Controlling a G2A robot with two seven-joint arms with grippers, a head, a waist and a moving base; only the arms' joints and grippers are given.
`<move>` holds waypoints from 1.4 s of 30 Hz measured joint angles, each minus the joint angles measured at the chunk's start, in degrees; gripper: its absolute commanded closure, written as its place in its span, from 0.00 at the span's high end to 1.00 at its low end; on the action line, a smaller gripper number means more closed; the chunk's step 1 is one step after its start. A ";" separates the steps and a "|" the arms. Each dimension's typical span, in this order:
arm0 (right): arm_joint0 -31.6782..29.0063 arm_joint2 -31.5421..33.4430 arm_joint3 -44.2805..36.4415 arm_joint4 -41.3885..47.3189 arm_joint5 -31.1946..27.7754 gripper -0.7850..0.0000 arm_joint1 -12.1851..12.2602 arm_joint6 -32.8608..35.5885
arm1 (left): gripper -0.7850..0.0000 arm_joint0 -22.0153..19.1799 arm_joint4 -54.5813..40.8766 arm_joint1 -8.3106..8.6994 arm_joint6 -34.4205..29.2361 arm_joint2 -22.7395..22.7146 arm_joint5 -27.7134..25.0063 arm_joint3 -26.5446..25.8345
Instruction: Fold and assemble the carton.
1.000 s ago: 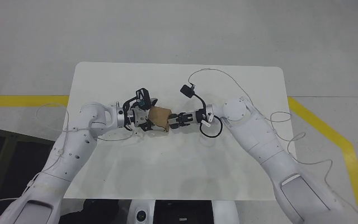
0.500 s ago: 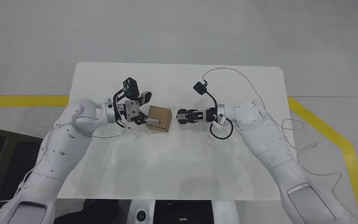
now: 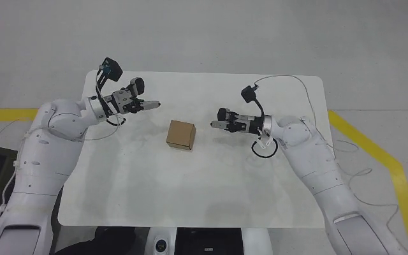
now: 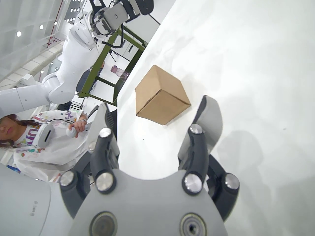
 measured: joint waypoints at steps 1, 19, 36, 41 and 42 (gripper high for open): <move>-0.11 0.83 -0.30 -2.01 -0.91 1.00 0.23 -1.81 | 1.00 -0.26 -0.19 0.07 -0.16 -0.25 0.20 0.30; -18.24 22.62 -31.12 -47.27 17.07 1.00 4.88 -35.85 | 1.00 -4.89 -1.20 1.45 -0.53 -5.09 1.43 5.28; -20.19 24.91 -38.03 -51.21 20.97 1.00 5.50 -34.05 | 1.00 -6.29 -2.62 2.23 -1.02 -6.69 1.09 5.65; -20.19 24.91 -38.03 -51.20 20.96 1.00 5.50 -34.05 | 1.00 -6.29 -2.61 2.23 -1.02 -6.69 1.10 5.65; -20.19 24.91 -38.03 -51.20 20.96 1.00 5.50 -34.05 | 1.00 -6.29 -2.61 2.23 -1.02 -6.69 1.10 5.65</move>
